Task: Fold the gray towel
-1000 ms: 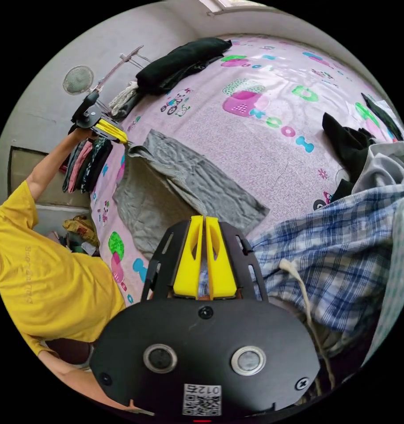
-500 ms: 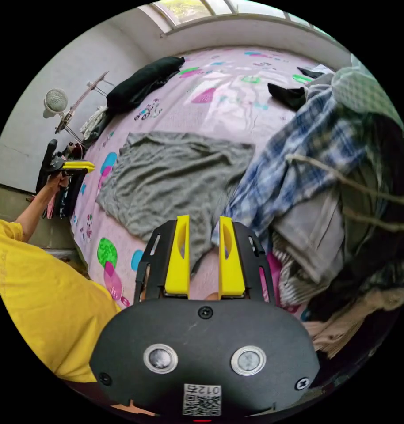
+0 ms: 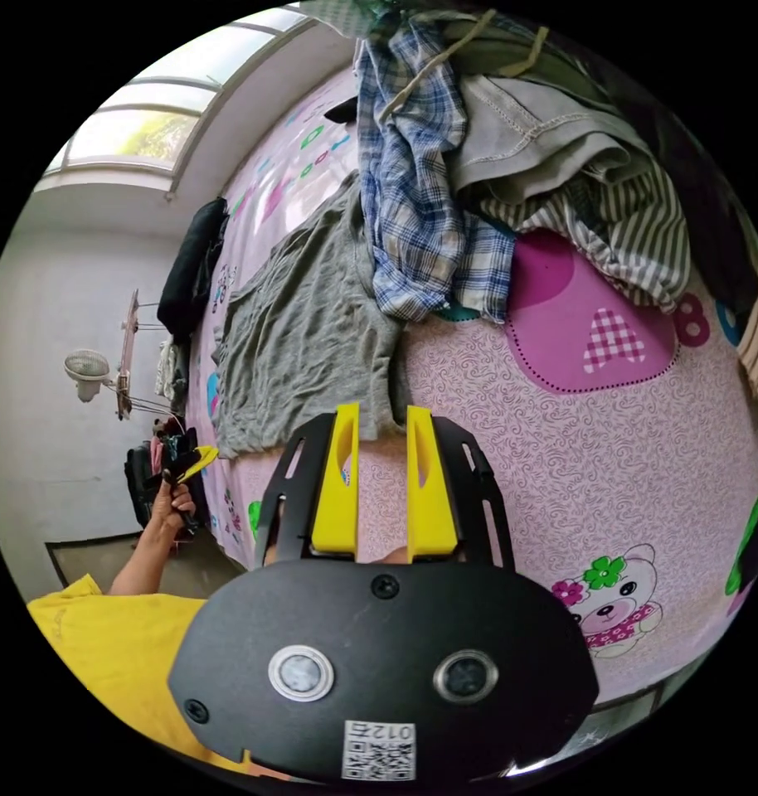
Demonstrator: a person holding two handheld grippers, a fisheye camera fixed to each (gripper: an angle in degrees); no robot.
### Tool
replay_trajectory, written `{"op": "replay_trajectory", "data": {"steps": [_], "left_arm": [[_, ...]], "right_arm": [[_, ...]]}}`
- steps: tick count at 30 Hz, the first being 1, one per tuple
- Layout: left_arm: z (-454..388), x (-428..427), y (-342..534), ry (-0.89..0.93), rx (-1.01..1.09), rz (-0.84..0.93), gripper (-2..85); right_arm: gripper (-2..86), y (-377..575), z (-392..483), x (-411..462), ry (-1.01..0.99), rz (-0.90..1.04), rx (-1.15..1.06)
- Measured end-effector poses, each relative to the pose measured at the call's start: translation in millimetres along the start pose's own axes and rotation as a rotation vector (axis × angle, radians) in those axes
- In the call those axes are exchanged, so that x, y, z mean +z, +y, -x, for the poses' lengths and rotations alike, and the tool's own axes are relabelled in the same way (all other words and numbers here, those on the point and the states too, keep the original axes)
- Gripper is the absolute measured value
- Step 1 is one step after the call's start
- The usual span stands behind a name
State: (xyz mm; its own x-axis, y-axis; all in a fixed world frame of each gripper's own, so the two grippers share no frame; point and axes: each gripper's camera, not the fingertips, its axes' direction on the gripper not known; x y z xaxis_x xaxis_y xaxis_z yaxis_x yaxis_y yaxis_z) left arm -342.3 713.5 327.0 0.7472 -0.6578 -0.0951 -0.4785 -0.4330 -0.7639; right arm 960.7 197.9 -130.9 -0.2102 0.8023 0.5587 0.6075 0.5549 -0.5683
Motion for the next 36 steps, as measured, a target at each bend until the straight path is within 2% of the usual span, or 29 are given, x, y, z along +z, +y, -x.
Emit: {"op": "replay_trajectory", "data": {"steps": [7,9,12,20,26,32,36], "left_arm": [[28.8,-61.2,-0.6,0.031,-0.104,0.0,9.2],[42.7,-102.1,7.9,0.044,-0.178,-0.084,9.2],[66.2,-145.6,20.9,0.113,-0.261,-0.115,9.3],[83.6,-172.7,48.8,0.306,-0.387,-0.029,9.0],[90.1,-197.2,58.8,0.348,-0.519,-0.107,4.3],[89.3,-224.9,62.0,0.346,-0.491,-0.108,1.0],[87.0,-245.9,76.0,0.282,-0.448,-0.103,0.4]], "right_arm": [[2.9,-9.3,-20.8,-5.7,0.027,0.009,0.083],[2.8,-11.2,-27.2,-10.1,0.022,0.001,0.107],[3.1,-13.4,-37.1,-13.9,0.012,0.006,0.123],[7.1,-18.4,-60.1,-21.6,-0.027,0.005,0.145],[7.6,-15.4,-83.3,-22.1,-0.076,-0.019,0.21],[4.4,-17.6,-98.9,-13.7,-0.094,-0.016,0.21],[1.8,-19.1,-103.7,-5.2,-0.06,0.008,0.205]]}}
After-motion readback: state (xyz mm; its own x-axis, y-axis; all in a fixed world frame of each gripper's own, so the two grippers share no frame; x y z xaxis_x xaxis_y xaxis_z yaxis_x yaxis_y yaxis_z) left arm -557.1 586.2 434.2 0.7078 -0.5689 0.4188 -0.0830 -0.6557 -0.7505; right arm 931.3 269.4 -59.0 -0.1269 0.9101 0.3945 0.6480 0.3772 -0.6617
